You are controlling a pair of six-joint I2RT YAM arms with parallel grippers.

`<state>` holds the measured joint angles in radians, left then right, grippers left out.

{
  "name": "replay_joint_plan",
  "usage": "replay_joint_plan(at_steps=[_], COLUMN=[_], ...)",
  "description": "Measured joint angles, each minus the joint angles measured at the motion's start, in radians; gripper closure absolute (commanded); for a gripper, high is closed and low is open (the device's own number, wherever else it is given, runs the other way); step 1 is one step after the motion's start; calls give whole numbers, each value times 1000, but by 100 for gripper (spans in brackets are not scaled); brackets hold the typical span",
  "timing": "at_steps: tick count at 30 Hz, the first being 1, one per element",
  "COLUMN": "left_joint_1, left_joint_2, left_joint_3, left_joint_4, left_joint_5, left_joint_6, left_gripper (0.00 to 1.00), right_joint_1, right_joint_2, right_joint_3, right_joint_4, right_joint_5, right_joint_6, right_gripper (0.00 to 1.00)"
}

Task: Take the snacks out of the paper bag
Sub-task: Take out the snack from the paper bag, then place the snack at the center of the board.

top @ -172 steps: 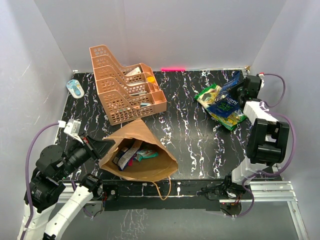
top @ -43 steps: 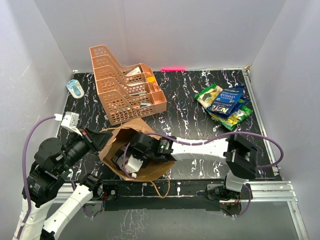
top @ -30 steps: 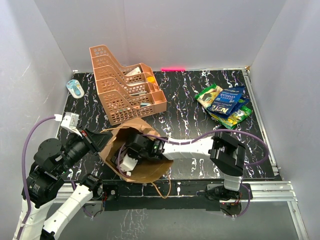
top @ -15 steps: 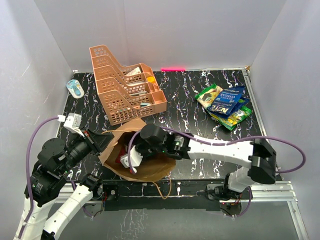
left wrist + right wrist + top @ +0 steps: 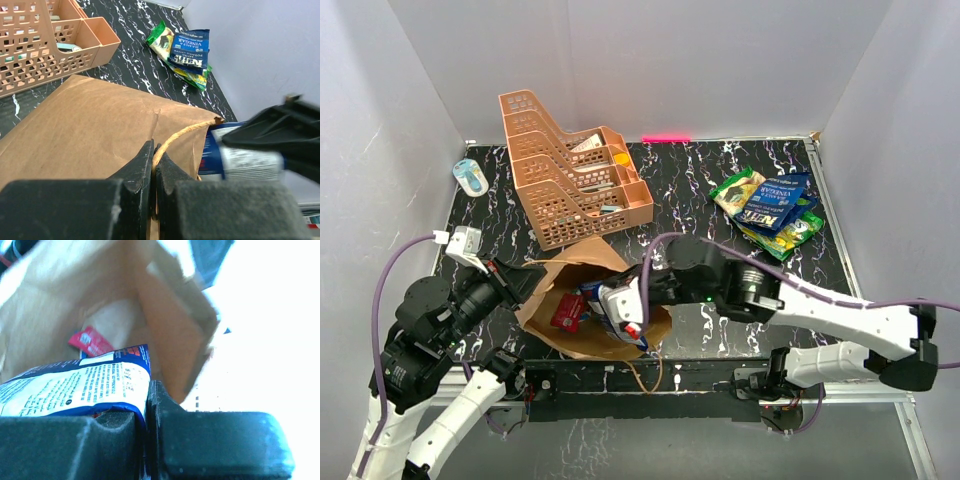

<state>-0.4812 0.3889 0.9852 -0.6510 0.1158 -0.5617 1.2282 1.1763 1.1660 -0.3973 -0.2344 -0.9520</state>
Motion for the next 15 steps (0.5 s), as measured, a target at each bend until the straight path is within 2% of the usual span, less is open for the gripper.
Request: replay_joint_plan(at_steps=[5, 7, 10, 12, 15], left_joint_1=[0, 0, 0, 0, 0], left_joint_2=[0, 0, 0, 0, 0], left_joint_3=[-7, -7, -7, -7, -7], left_joint_4=[-1, -1, -1, -1, -2], left_joint_5=[-1, -1, -1, -1, -1], left_joint_6=[-1, -3, -7, -8, -8], left_gripper=[100, 100, 100, 100, 100], right_joint_1=[0, 1, -9, -83, -346], right_joint_2=[-47, -53, -13, 53, 178], right_joint_3=[156, 237, 394, 532, 718], right_joint_4=[-2, 27, 61, 55, -50], right_joint_5=[6, 94, 332, 468, 517], right_joint_6=[177, 289, 435, 526, 681], right_gripper=[92, 92, 92, 92, 92])
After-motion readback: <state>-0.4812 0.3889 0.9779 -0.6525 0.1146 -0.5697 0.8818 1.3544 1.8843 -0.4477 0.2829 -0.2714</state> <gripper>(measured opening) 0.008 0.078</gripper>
